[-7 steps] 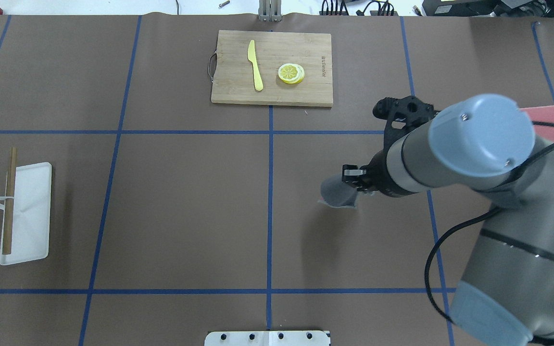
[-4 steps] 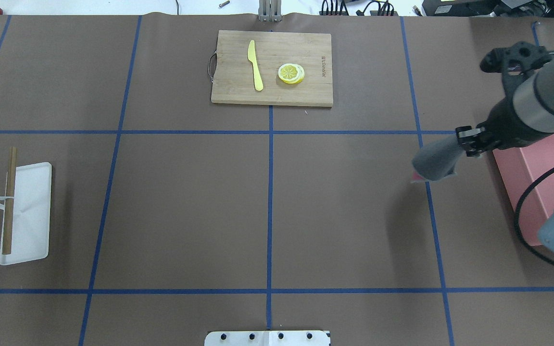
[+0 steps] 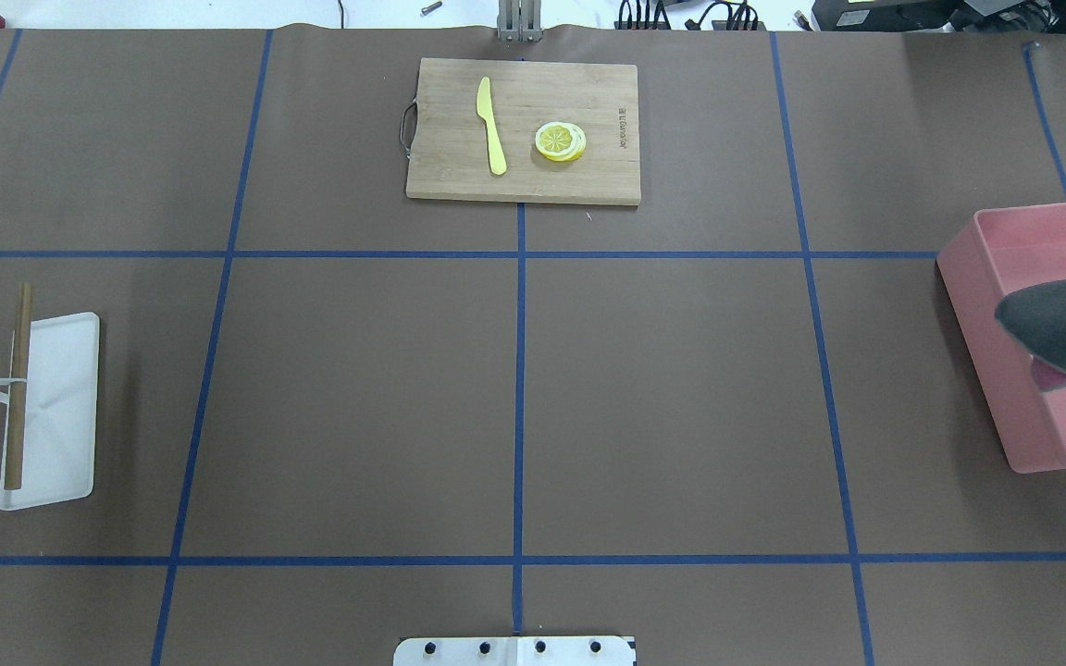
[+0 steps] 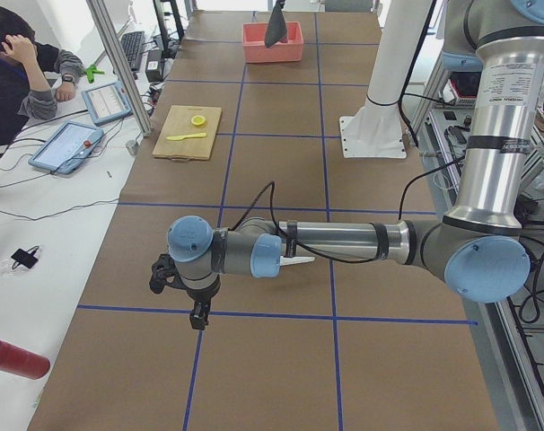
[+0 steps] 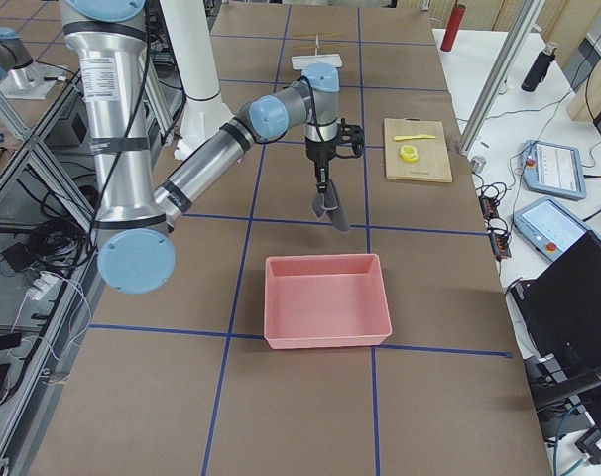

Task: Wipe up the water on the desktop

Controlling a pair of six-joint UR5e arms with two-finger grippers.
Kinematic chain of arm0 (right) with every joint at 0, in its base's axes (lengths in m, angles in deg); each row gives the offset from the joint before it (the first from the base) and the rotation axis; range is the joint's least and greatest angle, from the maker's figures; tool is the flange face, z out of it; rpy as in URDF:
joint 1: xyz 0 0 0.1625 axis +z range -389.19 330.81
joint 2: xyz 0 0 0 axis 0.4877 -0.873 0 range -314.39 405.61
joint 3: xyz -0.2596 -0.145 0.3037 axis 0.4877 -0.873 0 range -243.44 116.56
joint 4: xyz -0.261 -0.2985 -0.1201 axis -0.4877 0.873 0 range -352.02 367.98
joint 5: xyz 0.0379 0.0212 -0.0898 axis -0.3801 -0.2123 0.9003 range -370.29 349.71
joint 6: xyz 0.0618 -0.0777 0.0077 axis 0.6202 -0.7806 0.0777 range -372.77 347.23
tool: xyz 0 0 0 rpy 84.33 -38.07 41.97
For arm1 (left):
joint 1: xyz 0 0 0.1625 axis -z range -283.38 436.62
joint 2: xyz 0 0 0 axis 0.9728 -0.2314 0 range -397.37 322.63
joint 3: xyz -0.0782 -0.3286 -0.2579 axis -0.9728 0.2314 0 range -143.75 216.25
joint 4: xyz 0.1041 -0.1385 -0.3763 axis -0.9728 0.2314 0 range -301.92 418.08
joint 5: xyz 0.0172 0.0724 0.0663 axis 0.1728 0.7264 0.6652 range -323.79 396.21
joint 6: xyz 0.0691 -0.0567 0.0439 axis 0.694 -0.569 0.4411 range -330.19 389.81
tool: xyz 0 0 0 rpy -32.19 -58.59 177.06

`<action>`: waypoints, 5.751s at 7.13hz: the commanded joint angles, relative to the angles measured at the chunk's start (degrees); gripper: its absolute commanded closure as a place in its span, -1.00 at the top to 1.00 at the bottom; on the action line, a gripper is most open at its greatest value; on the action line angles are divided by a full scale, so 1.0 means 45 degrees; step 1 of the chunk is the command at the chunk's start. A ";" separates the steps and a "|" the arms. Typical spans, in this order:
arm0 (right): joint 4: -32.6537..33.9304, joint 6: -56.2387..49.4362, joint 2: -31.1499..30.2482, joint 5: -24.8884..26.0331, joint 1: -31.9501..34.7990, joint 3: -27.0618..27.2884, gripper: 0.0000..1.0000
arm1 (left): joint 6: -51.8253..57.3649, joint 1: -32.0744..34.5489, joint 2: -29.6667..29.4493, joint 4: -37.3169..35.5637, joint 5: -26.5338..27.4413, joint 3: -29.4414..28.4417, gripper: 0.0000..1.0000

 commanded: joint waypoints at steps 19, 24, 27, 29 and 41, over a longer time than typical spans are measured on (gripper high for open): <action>-0.1816 -0.3544 -0.1170 0.1391 0.2484 -0.2938 1.00 | 0.0020 -0.0034 0.0019 0.0052 -0.0078 -0.0055 0.97; -0.6266 -0.1130 -0.0759 0.0144 0.2485 -0.5575 1.00 | 0.0020 -0.0034 0.0019 0.0052 -0.0078 -0.0016 0.97; -0.6289 -0.1317 -0.1206 -0.0991 0.2485 -0.5595 1.00 | 0.0020 -0.0053 0.0019 0.0052 -0.0078 -0.0035 0.97; -0.6289 -0.1337 -0.1326 -0.0836 0.2485 -0.5595 1.00 | 0.0020 -0.0034 0.0019 0.0052 -0.0078 -0.0055 0.97; -0.6289 -0.1317 -0.1326 -0.0953 0.2485 -0.5537 1.00 | 0.0020 -0.0053 0.0019 0.0032 -0.0078 -0.0094 0.97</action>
